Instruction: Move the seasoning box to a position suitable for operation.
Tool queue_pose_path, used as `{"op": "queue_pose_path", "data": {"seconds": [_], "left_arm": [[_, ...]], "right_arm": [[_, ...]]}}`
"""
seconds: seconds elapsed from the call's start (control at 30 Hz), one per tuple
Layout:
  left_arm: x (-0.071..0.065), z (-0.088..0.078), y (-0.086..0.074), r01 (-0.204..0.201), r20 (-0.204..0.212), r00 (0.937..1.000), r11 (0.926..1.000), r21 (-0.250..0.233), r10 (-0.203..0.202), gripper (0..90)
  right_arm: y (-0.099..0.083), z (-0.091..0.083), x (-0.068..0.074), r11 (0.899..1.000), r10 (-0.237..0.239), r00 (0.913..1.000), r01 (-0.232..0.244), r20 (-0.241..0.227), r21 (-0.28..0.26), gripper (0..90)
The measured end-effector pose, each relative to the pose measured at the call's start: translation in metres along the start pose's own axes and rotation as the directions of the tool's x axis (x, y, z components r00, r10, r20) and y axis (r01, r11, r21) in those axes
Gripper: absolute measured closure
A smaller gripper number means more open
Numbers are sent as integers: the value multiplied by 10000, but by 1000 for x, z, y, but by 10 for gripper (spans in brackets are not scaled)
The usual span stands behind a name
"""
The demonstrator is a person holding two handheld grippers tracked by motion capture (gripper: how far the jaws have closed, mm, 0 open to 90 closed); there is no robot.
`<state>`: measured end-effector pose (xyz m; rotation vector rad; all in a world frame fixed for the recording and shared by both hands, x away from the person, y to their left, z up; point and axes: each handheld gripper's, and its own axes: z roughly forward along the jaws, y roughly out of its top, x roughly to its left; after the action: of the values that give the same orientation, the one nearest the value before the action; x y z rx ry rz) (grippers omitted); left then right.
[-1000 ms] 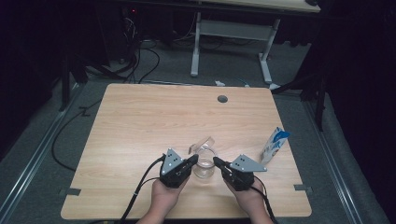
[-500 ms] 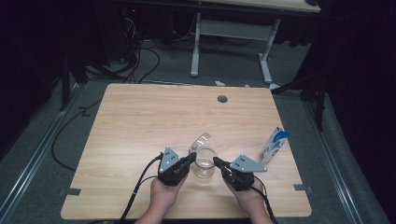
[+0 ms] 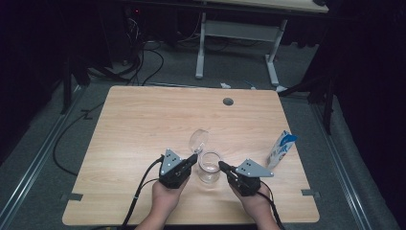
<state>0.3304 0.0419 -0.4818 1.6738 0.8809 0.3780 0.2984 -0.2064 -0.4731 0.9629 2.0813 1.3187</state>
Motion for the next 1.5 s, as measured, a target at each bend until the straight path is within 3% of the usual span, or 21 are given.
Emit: {"op": "queue_pose_path", "data": {"seconds": [0.3,0.47,0.67,0.9,1.0,1.13,1.37,1.43,1.5], "left_arm": [[3,-3,-4,-147,-87,9999,9998,161,149,899],[7,-7,-9,-496,-230,9984,9975,509,508,888],[27,-24,-24,-655,-575,9958,9922,1065,719,865],[42,-40,-33,-747,-930,9918,9881,1341,876,863],[50,-47,-41,-1011,-1270,9844,9820,1597,1220,846],[55,-50,-47,-915,-1337,9842,9802,1756,1158,827],[57,-55,-55,-1074,-1314,9817,9707,2150,1377,718],[59,-55,-55,-1025,-1484,9795,9716,2134,1359,635],[61,-55,-55,-937,-1548,9797,9739,2069,1271,616]], "right_arm": [[0,0,0,10000,-12,10000,12,2,-2,890],[1,0,1,10000,6,10000,-6,-1,49,851],[0,-2,-2,9999,134,9999,-135,60,59,835],[1,-4,-5,9998,212,9996,-212,195,11,829],[1,-6,-6,9998,194,9993,-194,335,12,824],[1,-9,-8,9997,225,9988,-224,436,-14,821],[-10,-10,-17,9985,471,9953,-493,843,247,802],[-15,-10,-21,9976,543,9936,-583,989,385,792],[-20,-12,-24,9963,612,9916,-675,1137,528,779]]}}
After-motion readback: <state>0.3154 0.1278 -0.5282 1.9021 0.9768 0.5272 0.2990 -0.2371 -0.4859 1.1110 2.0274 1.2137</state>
